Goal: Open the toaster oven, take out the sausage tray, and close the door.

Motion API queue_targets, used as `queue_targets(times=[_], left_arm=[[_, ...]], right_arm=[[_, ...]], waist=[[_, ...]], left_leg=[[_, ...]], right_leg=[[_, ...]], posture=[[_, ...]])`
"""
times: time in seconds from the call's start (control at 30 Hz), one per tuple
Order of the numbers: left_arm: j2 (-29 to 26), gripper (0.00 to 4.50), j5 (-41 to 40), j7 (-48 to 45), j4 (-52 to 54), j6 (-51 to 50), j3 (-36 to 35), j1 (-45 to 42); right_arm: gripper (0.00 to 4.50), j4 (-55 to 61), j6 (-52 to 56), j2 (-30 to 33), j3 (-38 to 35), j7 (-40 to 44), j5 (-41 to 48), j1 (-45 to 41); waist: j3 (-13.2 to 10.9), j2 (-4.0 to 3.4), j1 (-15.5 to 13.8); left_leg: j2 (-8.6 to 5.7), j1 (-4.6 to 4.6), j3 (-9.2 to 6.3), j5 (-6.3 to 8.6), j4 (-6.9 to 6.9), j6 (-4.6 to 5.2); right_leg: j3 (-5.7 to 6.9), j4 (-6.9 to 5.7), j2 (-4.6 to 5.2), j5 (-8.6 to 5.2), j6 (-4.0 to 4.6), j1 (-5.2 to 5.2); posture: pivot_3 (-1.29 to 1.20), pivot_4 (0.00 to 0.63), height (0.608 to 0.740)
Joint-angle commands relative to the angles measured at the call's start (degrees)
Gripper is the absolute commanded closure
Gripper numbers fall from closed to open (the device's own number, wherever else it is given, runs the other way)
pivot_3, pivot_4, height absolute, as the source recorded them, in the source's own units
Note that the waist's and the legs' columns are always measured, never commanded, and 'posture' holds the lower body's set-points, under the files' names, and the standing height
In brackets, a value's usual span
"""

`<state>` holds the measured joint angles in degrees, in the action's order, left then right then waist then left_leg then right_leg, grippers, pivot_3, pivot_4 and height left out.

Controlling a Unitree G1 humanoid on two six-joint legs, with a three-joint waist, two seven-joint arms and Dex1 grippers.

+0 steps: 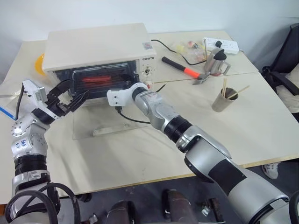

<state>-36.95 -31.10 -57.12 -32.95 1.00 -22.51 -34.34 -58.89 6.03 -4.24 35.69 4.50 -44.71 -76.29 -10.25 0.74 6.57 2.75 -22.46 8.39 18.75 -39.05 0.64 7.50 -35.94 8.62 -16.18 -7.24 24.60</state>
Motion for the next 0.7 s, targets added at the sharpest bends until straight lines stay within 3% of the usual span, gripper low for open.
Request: queue_targets(times=[0.03,0.13,0.37,0.7], left_arm=[[-1.18,0.0,0.09,0.43,0.16,0.82,-1.34,-1.09],[-1.22,0.0,0.05,0.6,0.4,0.87,-1.48,-0.89],[-1.55,0.0,-0.09,0.96,0.77,0.67,-1.86,-0.41],[-2.17,0.0,-0.13,1.55,0.65,-0.49,-1.99,-0.47]], right_arm=[[2.43,-3.2,-1.02,-1.61,-1.3,-3.25,1.11,-3.49],[2.43,-5.89,-1.84,-2.97,-1.14,-4.61,1.66,-5.03],[4.46,-5.98,-3.62,-3.21,-0.32,-5.32,1.61,-4.2],[4.46,4.44,-4.32,0.3,1.44,-5.84,-1.28,2.21]], waist=[[0.0,0.0,0.02],[0.0,0.0,0.03],[0.0,-0.01,0.05],[0.0,0.0,0.09]], left_leg=[[0.0,0.0,0.0,0.0,0.0,0.0],[0.0,0.0,0.0,0.0,0.0,-0.01],[0.01,-0.01,0.0,0.0,0.0,-0.01],[0.0,-0.02,-0.01,0.0,0.05,-0.01]], right_leg=[[0.0,0.0,0.0,0.0,0.0,0.0],[-0.01,0.0,0.0,0.0,0.0,0.0],[-0.02,0.0,0.0,0.0,0.0,0.02],[-0.02,0.0,0.0,0.0,0.0,0.04]], posture=[[0.0,0.15,0.74],[0.0,0.15,0.74],[0.0,0.15,0.74],[0.0,0.15,0.74]])
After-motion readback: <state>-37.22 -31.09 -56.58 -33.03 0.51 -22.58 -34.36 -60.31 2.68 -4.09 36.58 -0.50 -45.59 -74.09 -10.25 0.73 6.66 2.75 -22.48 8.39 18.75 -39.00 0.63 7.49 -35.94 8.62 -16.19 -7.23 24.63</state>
